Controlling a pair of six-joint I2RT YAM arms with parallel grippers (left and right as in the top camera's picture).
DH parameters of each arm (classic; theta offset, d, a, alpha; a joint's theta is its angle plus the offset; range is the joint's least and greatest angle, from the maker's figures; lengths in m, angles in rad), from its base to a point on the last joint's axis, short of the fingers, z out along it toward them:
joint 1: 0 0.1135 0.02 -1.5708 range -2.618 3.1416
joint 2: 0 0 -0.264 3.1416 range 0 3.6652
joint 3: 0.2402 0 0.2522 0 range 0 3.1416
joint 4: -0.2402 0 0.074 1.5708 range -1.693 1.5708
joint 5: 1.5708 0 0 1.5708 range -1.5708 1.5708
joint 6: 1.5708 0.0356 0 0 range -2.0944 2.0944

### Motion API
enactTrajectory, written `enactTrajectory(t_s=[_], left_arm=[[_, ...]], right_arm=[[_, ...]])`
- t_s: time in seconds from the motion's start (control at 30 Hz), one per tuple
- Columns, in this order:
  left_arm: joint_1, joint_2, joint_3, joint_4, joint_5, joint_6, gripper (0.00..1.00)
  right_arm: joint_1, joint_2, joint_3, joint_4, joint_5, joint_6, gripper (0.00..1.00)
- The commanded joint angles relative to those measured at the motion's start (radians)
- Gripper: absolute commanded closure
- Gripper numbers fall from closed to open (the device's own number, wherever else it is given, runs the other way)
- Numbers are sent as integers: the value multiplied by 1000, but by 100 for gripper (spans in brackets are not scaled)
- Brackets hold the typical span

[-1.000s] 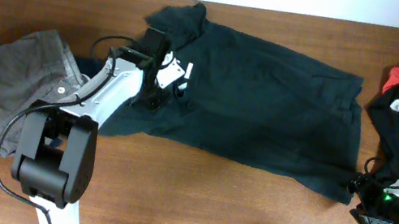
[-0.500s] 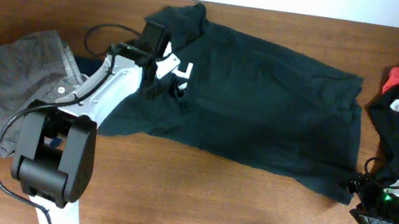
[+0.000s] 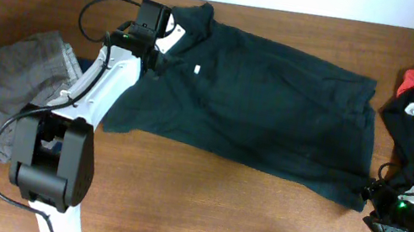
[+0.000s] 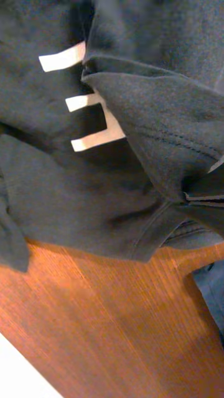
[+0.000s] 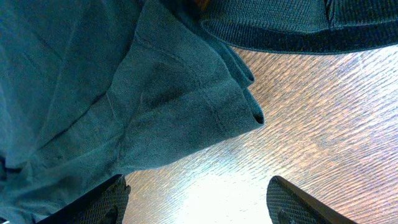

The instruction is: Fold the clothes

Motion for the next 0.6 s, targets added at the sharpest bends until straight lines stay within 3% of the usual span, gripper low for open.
enactTrajectory(t_s=[0.0,0.1,0.17,0.27,0.47,0.53,0.57], left_arm=[[2,37,15,0,-10,-2,95],[2,39,15,-24,-16,-3,17],[2,37,16,-54,-29,-35,8],[6,37,17,-149,-29,-121,3],[59,37,17,-381,-16,-362,1],[90,37,10,-401,22,-375,7],[106,37,3,-396,47,-374,18]], right_arm=[[9,3,-5,1,16,-14,24],[9,3,-5,0,16,-14,24],[9,3,-5,0,16,-14,24],[9,3,-5,0,16,-14,24],[9,3,-5,1,16,-14,23],[9,3,-5,4,16,-14,23],[9,3,-5,6,16,-14,23]])
